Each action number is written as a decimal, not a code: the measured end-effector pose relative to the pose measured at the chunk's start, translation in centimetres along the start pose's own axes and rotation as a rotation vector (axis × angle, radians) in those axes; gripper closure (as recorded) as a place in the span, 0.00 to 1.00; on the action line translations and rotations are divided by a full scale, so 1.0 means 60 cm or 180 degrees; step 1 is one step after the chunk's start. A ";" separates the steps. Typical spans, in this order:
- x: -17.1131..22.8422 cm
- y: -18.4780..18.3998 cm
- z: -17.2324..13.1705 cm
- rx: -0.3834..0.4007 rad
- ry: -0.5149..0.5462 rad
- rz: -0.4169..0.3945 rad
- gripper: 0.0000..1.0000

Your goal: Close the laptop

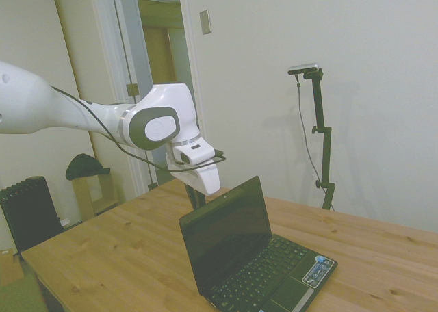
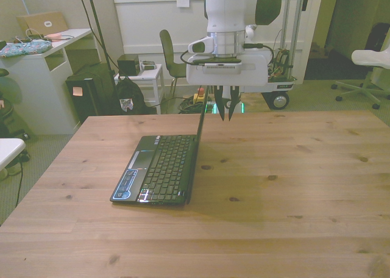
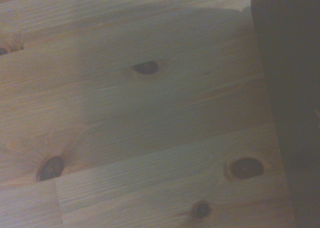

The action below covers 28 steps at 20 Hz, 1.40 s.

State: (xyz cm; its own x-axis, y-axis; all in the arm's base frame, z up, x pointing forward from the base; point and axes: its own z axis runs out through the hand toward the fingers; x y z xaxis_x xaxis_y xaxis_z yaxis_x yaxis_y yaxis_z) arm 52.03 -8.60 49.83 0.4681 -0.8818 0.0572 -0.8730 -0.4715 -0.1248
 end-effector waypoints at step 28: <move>0.278 0.320 0.130 -0.0324 0.0061 0.0625 1.00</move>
State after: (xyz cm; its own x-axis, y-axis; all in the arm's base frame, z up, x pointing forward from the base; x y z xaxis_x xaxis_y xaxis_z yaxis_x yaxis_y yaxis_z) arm 44.16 -32.31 40.65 0.2859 -0.9563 0.0606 -0.9569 -0.2883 -0.0348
